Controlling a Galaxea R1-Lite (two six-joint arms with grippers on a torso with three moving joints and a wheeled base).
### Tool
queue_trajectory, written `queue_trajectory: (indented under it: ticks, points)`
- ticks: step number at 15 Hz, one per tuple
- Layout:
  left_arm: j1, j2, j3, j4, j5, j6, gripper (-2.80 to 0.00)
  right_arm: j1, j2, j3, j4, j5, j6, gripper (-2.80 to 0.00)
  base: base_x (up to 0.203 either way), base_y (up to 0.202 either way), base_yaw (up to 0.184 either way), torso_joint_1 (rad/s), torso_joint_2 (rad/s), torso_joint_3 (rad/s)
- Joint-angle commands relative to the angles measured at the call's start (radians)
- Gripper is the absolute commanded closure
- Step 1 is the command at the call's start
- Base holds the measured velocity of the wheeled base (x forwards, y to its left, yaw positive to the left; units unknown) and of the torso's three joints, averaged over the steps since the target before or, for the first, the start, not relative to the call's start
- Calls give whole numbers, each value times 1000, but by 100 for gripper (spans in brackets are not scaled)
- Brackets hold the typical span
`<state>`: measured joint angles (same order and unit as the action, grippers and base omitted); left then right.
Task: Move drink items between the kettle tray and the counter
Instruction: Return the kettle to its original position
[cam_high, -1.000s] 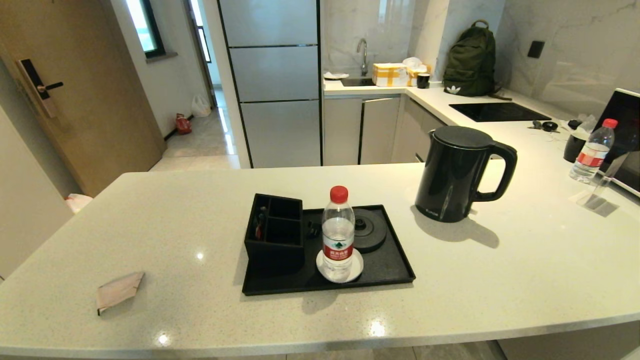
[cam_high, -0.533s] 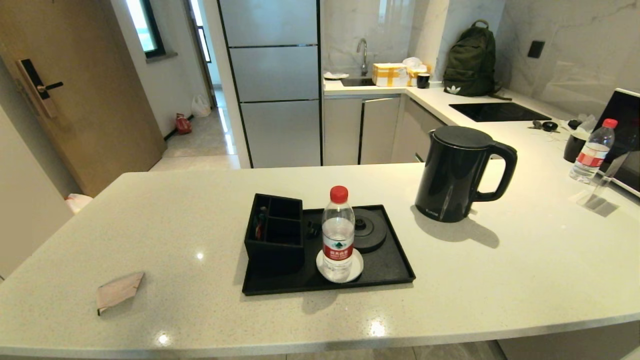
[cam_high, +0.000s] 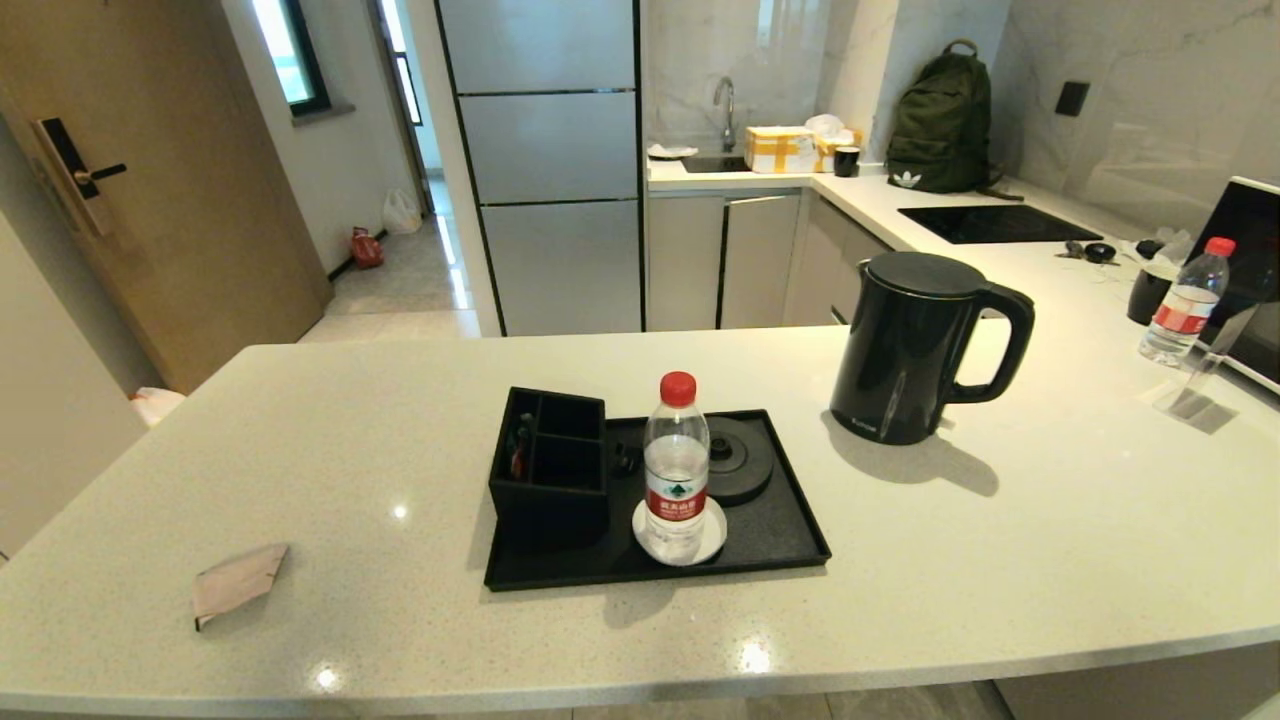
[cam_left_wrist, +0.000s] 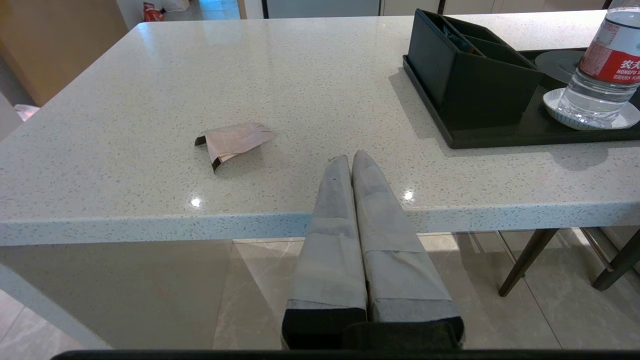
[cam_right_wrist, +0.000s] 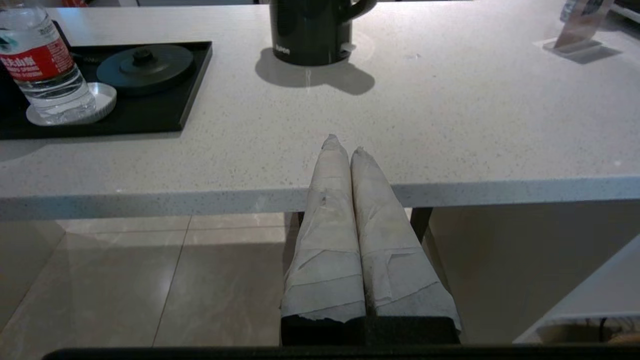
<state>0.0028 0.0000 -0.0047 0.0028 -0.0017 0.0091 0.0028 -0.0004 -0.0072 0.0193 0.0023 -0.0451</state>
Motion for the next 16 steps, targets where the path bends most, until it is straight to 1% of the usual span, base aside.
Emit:
queue_trajectory:
  ticks: [1, 4, 5, 6, 8, 9, 10, 11, 13, 16]
  points:
    - [0, 0, 0, 0, 0, 0, 0, 0, 1, -3, -2, -4, 25, 0, 0, 0, 0, 0, 0, 0]
    - [0, 1, 0, 0, 0, 0, 0, 0, 24, -88, 24, -5, 14, 0, 0, 0, 0, 0, 0, 0]
    - [0, 2, 0, 0, 0, 0, 0, 0, 59, -132, 60, -5, 14, 0, 0, 0, 0, 0, 0, 0]
    - [0, 2, 0, 0, 0, 0, 0, 0, 116, -220, 111, -6, 14, 0, 0, 0, 0, 0, 0, 0]
    - [0, 2, 0, 0, 0, 0, 0, 0, 272, -482, 234, -22, 15, 0, 0, 0, 0, 0, 0, 0]
    - [0, 0, 0, 0, 0, 0, 0, -1, 394, -582, 275, -31, 18, 0, 0, 0, 0, 0, 0, 0]
    - [0, 2, 0, 0, 0, 0, 0, -1, 522, -641, 302, -40, 27, 0, 0, 0, 0, 0, 0, 0]
    - [0, 2, 0, 0, 0, 0, 0, -1, 645, -656, 288, -48, 42, 0, 0, 0, 0, 0, 0, 0]
    - [0, 2, 0, 0, 0, 0, 0, -1, 947, -671, 194, -84, 80, 0, 0, 0, 0, 0, 0, 0]
    - [0, 0, 0, 0, 0, 0, 0, 0, 1392, -711, 15, -177, 131, 0, 0, 0, 0, 0, 0, 0]
